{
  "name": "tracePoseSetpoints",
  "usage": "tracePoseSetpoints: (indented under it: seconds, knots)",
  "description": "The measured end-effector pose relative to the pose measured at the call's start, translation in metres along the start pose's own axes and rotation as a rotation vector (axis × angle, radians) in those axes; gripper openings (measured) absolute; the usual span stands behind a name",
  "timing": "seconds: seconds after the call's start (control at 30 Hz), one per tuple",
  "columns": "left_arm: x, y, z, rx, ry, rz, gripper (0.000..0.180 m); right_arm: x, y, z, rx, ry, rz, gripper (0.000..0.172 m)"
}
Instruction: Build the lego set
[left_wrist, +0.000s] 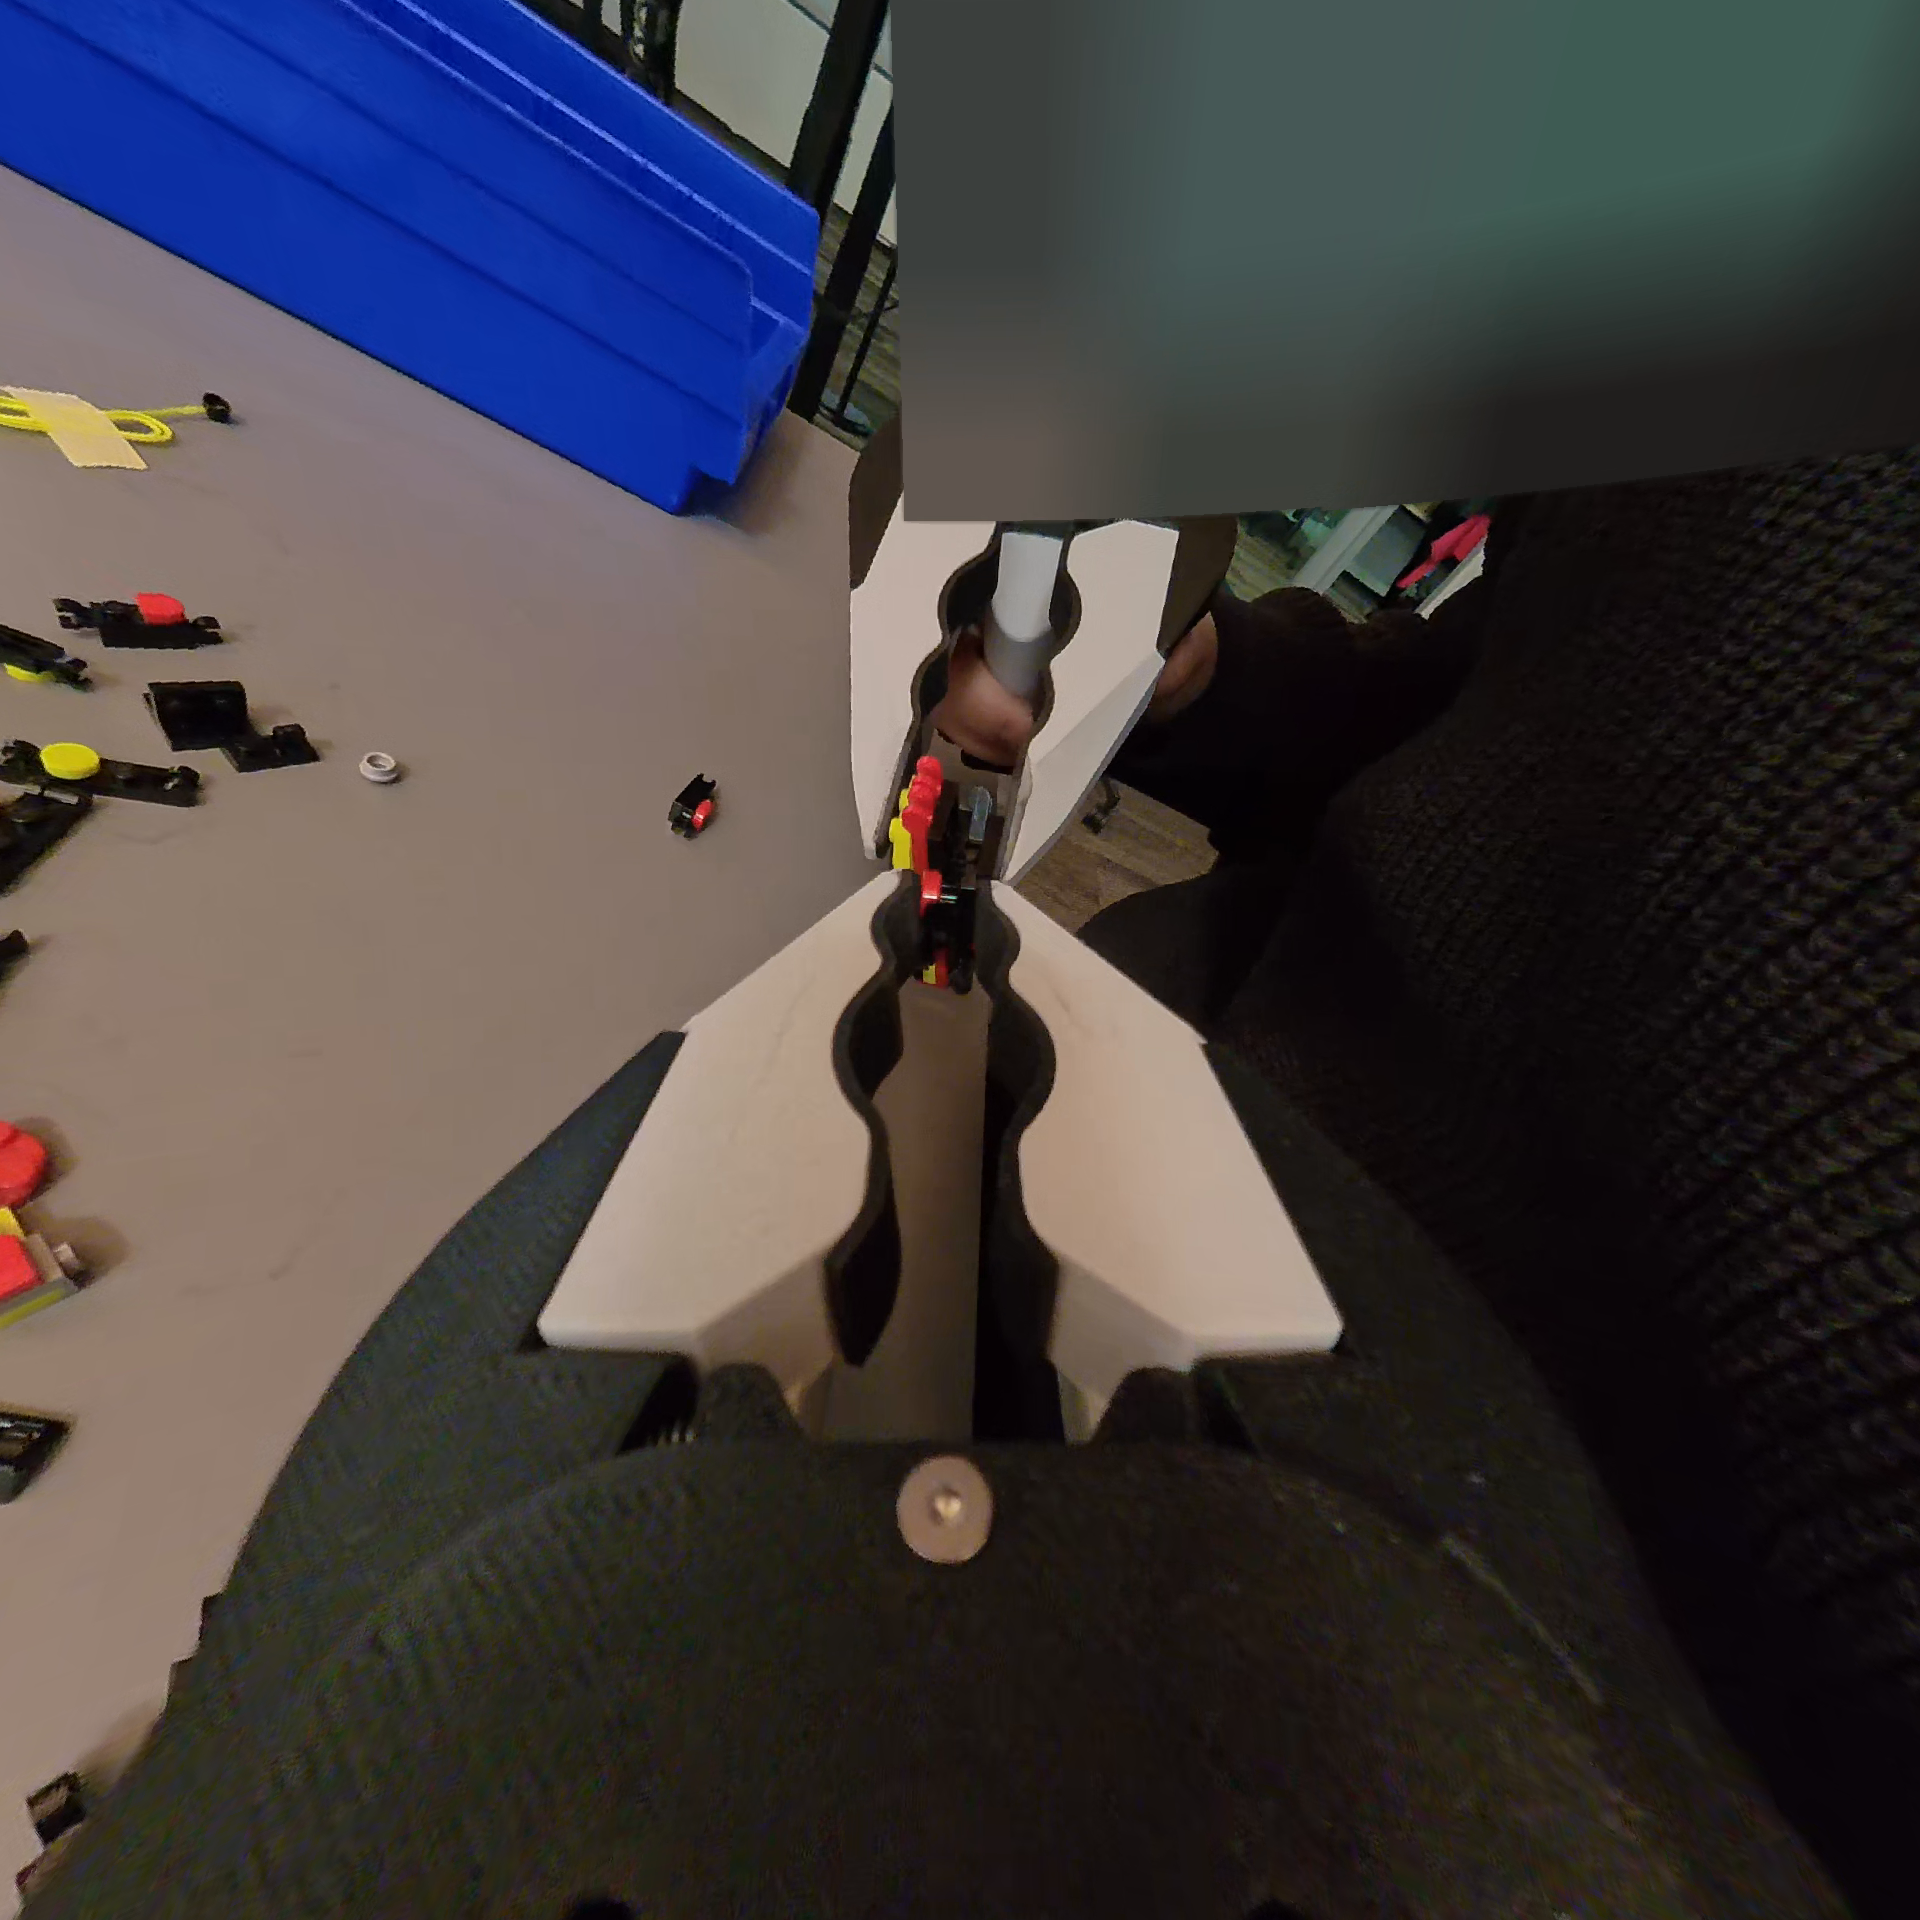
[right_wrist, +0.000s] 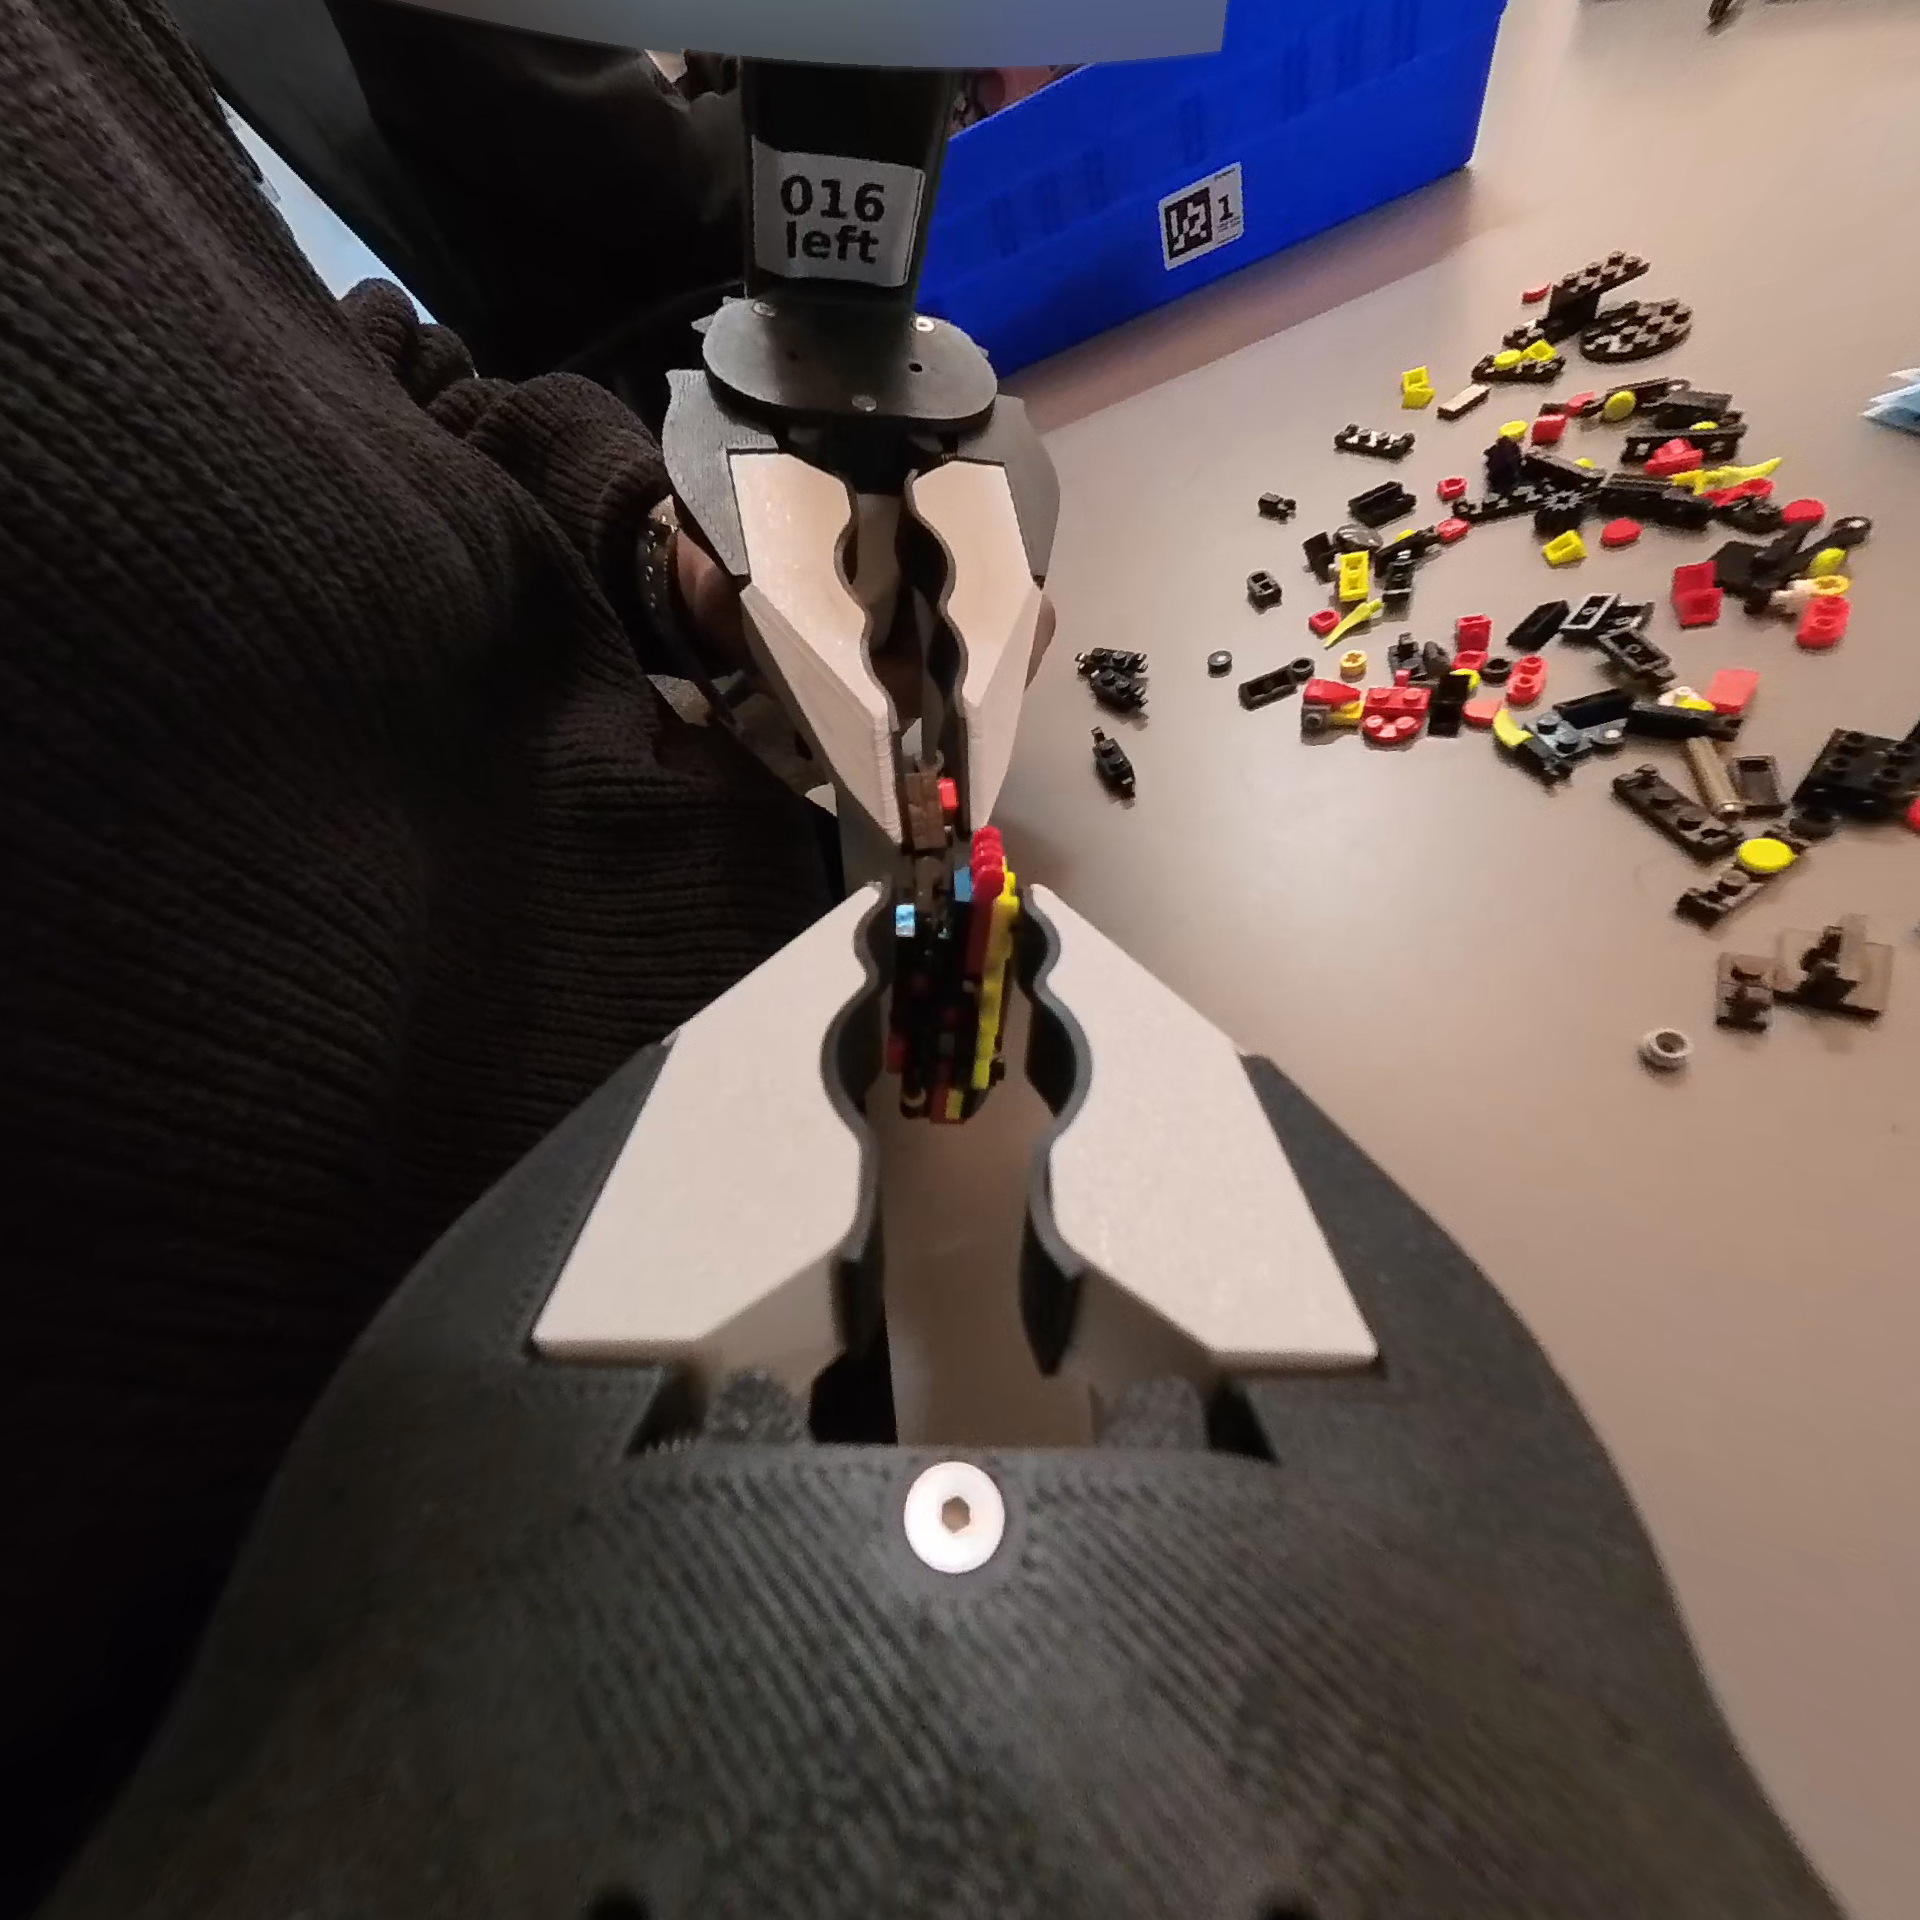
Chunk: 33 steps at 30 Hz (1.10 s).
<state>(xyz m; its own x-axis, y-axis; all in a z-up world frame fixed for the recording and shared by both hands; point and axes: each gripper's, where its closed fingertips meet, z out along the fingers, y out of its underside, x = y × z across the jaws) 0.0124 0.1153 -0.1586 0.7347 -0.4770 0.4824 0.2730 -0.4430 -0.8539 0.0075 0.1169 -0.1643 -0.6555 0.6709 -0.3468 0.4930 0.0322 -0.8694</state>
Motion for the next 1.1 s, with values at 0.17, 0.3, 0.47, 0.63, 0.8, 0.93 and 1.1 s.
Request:
tracePoseSetpoints:
  seconds: [0.17, 0.3, 0.47, 0.63, 0.8, 0.93, 1.1]
  knots:
    - [-0.001, -0.001, -0.001, 0.009, 0.003, -0.012, 0.006, 0.001, -0.002, 0.001, 0.010, -0.008, 0.015, 0.020]
    - [-0.001, -0.002, -0.001, 0.018, 0.011, -0.030, 0.006, 0.001, -0.003, 0.000, 0.016, -0.019, 0.031, 0.020]
    - [-0.001, -0.004, -0.001, 0.035, 0.025, -0.057, 0.006, 0.001, -0.005, -0.001, 0.033, -0.024, 0.038, 0.020]
    - [-0.001, -0.006, -0.001, 0.054, 0.037, -0.081, 0.007, 0.001, -0.008, -0.002, 0.052, -0.030, 0.045, 0.020]
    - [0.000, -0.008, -0.001, 0.066, 0.046, -0.095, 0.006, 0.001, -0.010, -0.002, 0.065, -0.036, 0.050, 0.020]
    - [0.000, -0.008, -0.001, 0.071, 0.048, -0.100, 0.006, 0.001, -0.011, -0.002, 0.072, -0.041, 0.055, 0.021]
    - [0.000, -0.009, -0.001, 0.077, 0.054, -0.112, 0.007, 0.000, -0.011, -0.002, 0.076, -0.048, 0.061, 0.022]
